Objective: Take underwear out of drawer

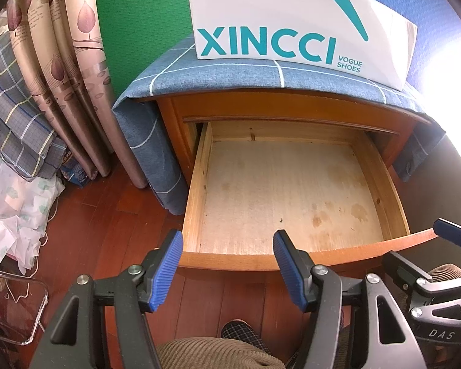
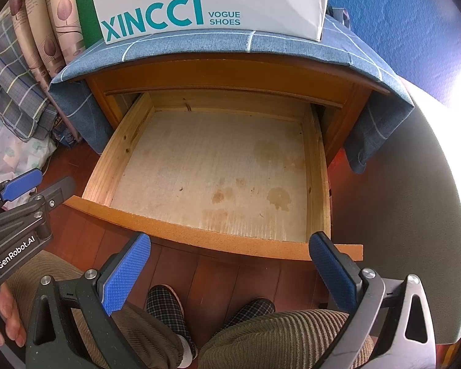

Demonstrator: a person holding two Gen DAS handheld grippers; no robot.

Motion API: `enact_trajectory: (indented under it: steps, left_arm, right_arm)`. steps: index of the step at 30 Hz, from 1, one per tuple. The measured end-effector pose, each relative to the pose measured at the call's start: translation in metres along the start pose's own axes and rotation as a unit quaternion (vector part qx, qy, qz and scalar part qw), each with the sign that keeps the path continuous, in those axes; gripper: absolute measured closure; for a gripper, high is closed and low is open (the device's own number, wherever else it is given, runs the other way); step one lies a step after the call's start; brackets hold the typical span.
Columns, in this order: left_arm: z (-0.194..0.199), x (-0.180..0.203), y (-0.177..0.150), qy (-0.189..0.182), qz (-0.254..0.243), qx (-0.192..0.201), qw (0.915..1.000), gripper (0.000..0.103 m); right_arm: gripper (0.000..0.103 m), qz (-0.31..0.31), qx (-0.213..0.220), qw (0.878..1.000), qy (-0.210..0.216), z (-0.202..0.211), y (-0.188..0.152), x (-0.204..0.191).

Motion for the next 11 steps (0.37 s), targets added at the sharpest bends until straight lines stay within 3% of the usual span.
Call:
enact_trajectory:
  steps: [11]
  left_arm:
    - [0.0020, 0.0022, -0.0004, -0.002, -0.005, 0.004, 1.0000, 0.040]
  right_arm:
    - [0.001, 0.001, -0.002, 1.000, 0.001, -0.0014, -0.0010, -0.0002]
Point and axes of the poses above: each gripper's, at about its wrist camera, not at the fingertips, and z roughly against the way its jaws point, x to its right, y to its top, the point moved 4 cm from there along -z, roughly the way its jaws point, and after that the axes turned 6 degrees about -y, right-handed, at the moved point
